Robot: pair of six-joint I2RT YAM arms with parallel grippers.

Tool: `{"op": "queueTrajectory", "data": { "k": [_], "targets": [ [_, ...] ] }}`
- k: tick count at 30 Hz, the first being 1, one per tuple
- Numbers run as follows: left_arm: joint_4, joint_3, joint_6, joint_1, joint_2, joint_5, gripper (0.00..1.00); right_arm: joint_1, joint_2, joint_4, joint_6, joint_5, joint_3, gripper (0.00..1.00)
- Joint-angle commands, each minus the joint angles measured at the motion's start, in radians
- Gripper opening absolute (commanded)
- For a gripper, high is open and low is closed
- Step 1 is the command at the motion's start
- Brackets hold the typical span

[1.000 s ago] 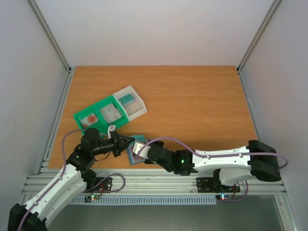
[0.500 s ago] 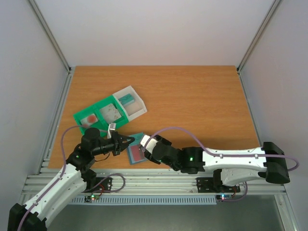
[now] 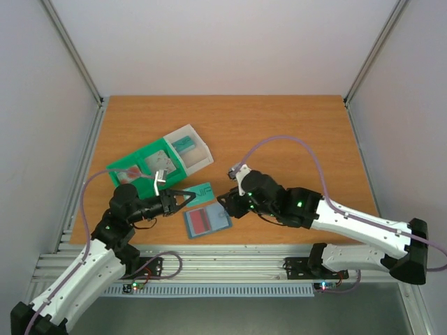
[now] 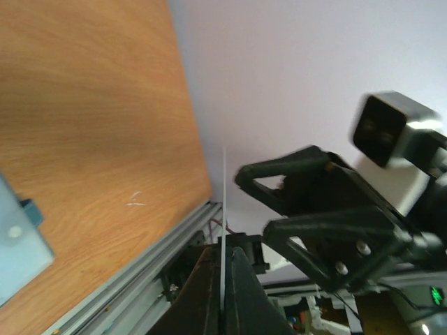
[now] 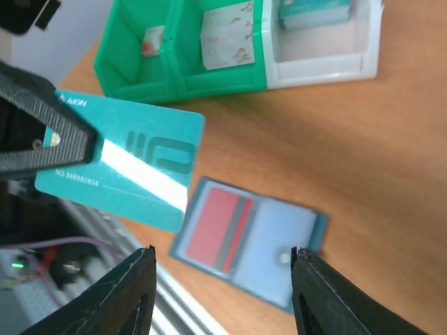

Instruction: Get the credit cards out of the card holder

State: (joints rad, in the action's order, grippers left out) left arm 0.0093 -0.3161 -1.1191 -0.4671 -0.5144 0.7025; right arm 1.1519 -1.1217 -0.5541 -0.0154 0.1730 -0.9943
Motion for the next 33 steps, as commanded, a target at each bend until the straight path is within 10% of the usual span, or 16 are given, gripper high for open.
{"op": "queueTrajectory", "data": {
  "k": [1,12,23,33],
  "targets": [
    [0.23,0.015,-0.005,-0.004,-0.021,0.097,0.01,-0.095,0.079,0.113,0.246,-0.326,0.077,0.54],
    [0.351,0.027,-0.068,-0.004,-0.054,0.187,0.0,-0.13,0.085,0.38,0.432,-0.501,0.176,0.49],
    [0.429,0.044,-0.137,-0.004,-0.104,0.24,0.0,-0.132,0.129,0.491,0.479,-0.471,0.236,0.02],
    [0.507,0.097,-0.225,-0.004,-0.063,0.178,0.39,-0.132,0.207,0.529,0.506,-0.4,0.282,0.01]
  ]
}}
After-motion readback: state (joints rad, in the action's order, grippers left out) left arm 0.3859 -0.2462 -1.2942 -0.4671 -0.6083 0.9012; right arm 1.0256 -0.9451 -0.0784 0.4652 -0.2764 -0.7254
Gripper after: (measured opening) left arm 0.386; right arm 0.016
